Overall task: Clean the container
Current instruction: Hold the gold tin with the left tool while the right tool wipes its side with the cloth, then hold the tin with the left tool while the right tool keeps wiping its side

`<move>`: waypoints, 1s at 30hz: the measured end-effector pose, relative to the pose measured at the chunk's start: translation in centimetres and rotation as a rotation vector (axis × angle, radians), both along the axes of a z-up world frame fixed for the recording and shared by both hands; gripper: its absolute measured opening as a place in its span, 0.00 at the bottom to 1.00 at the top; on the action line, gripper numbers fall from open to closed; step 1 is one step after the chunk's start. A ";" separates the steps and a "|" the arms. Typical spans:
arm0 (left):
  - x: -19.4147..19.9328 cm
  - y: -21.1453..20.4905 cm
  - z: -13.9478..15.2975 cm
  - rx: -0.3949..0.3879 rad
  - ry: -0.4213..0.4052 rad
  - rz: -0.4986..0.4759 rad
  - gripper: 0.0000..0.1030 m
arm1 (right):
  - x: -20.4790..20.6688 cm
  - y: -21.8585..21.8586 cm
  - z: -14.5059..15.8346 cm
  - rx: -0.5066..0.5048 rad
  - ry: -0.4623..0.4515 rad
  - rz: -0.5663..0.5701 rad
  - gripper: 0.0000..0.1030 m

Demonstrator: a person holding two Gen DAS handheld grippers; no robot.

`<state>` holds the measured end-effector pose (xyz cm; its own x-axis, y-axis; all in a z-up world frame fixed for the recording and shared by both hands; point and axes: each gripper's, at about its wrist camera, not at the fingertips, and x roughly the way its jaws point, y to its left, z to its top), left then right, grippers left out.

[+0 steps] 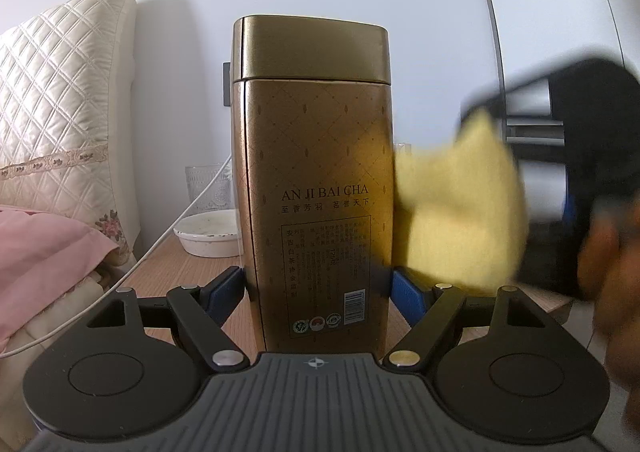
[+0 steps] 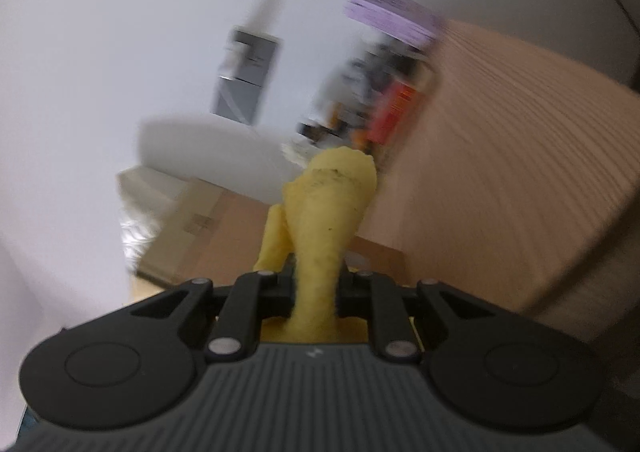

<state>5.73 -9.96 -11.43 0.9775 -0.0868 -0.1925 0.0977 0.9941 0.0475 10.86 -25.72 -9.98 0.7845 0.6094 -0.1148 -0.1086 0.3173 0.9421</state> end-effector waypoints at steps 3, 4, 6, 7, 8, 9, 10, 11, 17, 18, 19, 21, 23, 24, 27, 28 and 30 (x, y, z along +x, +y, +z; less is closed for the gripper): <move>0.0 -0.1 0.0 0.001 -0.001 0.001 0.80 | 0.6 0.0 1.7 0.064 -0.054 0.011 0.18; 0.0 -0.1 0.0 0.000 -0.001 0.001 0.79 | 0.7 0.0 2.0 0.055 -0.063 0.010 0.18; 0.1 -0.1 0.0 0.002 -0.001 0.001 0.80 | 0.6 0.0 1.7 0.045 -0.063 0.005 0.18; 0.5 0.0 0.3 -0.001 0.004 0.004 0.80 | 0.6 0.0 1.2 0.039 -0.047 0.003 0.18; 0.2 0.5 0.1 0.002 0.002 -0.007 0.80 | 0.6 -0.1 0.5 0.032 -0.016 0.003 0.18; -0.1 0.8 -0.1 0.004 -0.001 -0.016 0.80 | 0.6 -0.1 -0.2 0.025 0.014 0.002 0.17; -0.1 0.9 -0.1 0.005 -0.001 -0.017 0.80 | 0.6 -0.2 -0.9 0.017 0.045 0.002 0.17; -0.1 1.0 -0.1 0.004 -0.001 -0.018 0.80 | 0.6 -0.2 -1.2 0.015 0.061 0.002 0.17; 0.1 1.2 -0.1 0.005 0.002 -0.023 0.80 | 0.6 -0.1 2.0 0.033 -0.063 0.016 0.18; 0.2 1.3 -0.1 0.006 0.003 -0.024 0.80 | 0.6 0.0 2.2 0.024 -0.073 0.017 0.18; 0.2 1.3 0.0 0.006 0.004 -0.026 0.80 | 0.7 0.0 2.3 0.016 -0.084 0.017 0.18; 0.3 1.5 0.0 0.000 0.007 -0.028 0.79 | 0.8 -0.1 1.3 0.027 -0.035 0.013 0.18; 0.5 1.6 0.1 0.002 0.011 -0.025 0.79 | 0.9 -0.1 -0.1 0.035 0.019 0.010 0.18; 0.6 1.6 0.1 0.005 0.012 -0.024 0.80 | 1.0 -0.1 -0.5 0.035 0.039 0.009 0.18; 0.9 1.9 0.1 -0.001 0.014 -0.028 0.79 | 1.3 -0.1 -0.4 0.045 0.047 0.010 0.18; 0.9 2.0 0.1 0.001 0.014 -0.029 0.79 | 1.4 0.0 0.1 0.047 0.024 0.014 0.18; 1.1 2.3 0.2 0.002 0.014 -0.033 0.79 | 1.5 0.1 1.4 0.044 -0.028 0.021 0.18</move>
